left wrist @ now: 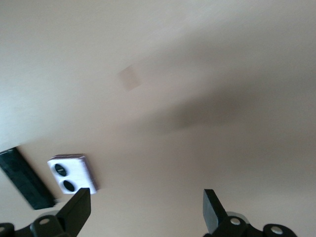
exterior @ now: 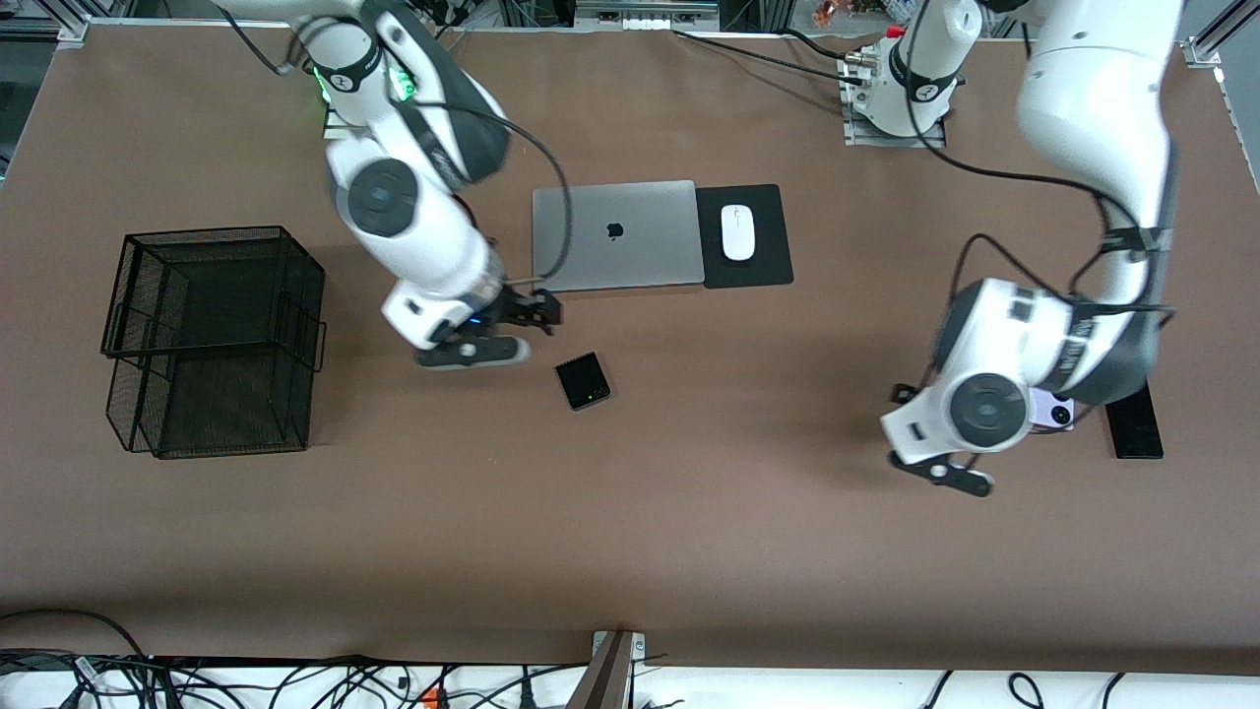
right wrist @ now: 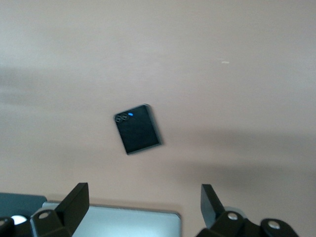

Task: Place phones with both arms
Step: 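Reach the right gripper to the flip phone while the left gripper returns, then grasp the black phone with the right gripper while the left gripper grasps the white phone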

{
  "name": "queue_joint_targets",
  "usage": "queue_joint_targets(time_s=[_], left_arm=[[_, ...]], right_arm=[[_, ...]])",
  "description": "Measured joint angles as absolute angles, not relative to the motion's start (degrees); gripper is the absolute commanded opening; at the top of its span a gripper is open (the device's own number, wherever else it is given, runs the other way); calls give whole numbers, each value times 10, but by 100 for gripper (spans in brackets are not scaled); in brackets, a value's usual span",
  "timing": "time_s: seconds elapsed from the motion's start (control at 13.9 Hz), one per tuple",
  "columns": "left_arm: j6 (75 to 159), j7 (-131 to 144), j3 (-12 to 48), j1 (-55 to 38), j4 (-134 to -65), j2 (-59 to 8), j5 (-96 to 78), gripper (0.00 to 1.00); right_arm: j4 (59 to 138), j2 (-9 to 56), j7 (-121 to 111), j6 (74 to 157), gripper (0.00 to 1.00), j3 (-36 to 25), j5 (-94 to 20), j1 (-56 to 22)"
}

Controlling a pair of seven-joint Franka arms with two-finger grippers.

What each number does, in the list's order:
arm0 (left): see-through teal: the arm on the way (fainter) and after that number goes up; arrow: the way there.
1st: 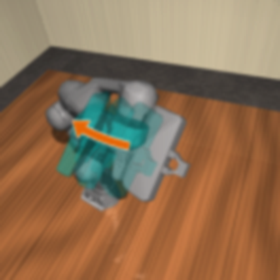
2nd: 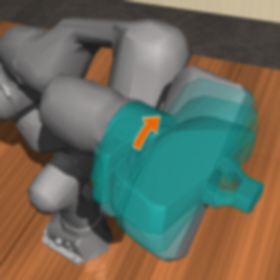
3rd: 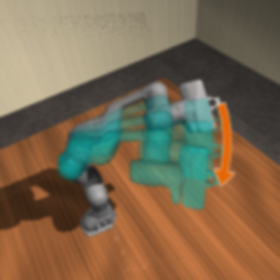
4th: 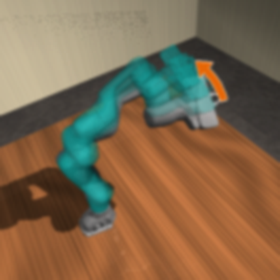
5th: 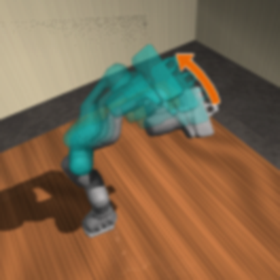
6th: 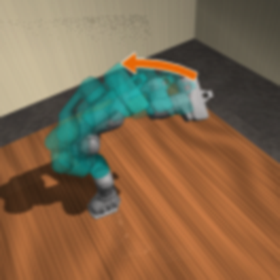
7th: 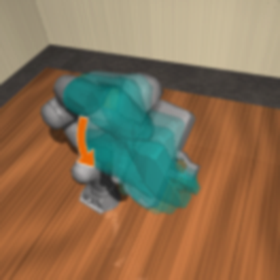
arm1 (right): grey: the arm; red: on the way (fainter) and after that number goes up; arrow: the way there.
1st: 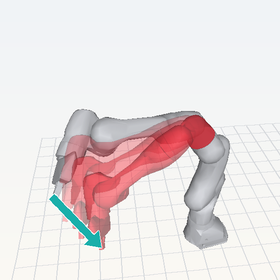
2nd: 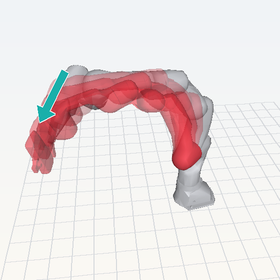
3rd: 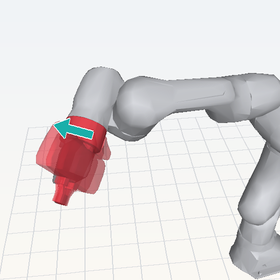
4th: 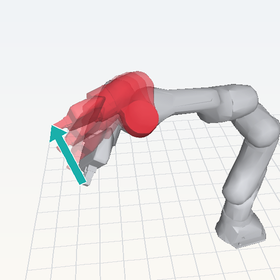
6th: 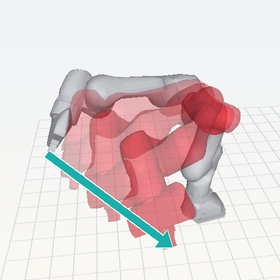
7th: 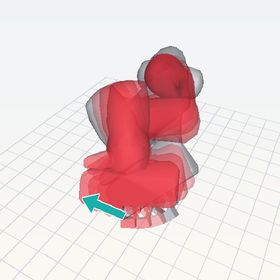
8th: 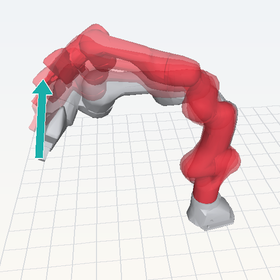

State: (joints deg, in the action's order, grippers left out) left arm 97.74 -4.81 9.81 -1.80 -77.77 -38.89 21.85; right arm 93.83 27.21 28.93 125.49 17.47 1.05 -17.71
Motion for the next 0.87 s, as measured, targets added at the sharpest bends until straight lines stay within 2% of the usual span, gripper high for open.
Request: queue_joint_targets(time_s=[0.22,0.36,0.65,0.87], left_arm=[[989,-125,98,36,-793,-371,220,100],[1031,-156,98,71,-808,-369,220,100],[1180,-180,103,156,-882,-369,218,100],[1206,-182,110,198,-902,-367,178,100]], right_arm=[[937,328,288,1323,100,174,14,-195],[937,353,288,1359,100,174,26,-212],[935,386,287,1379,100,171,87,-228],[934,397,282,1380,100,164,148,-228]])
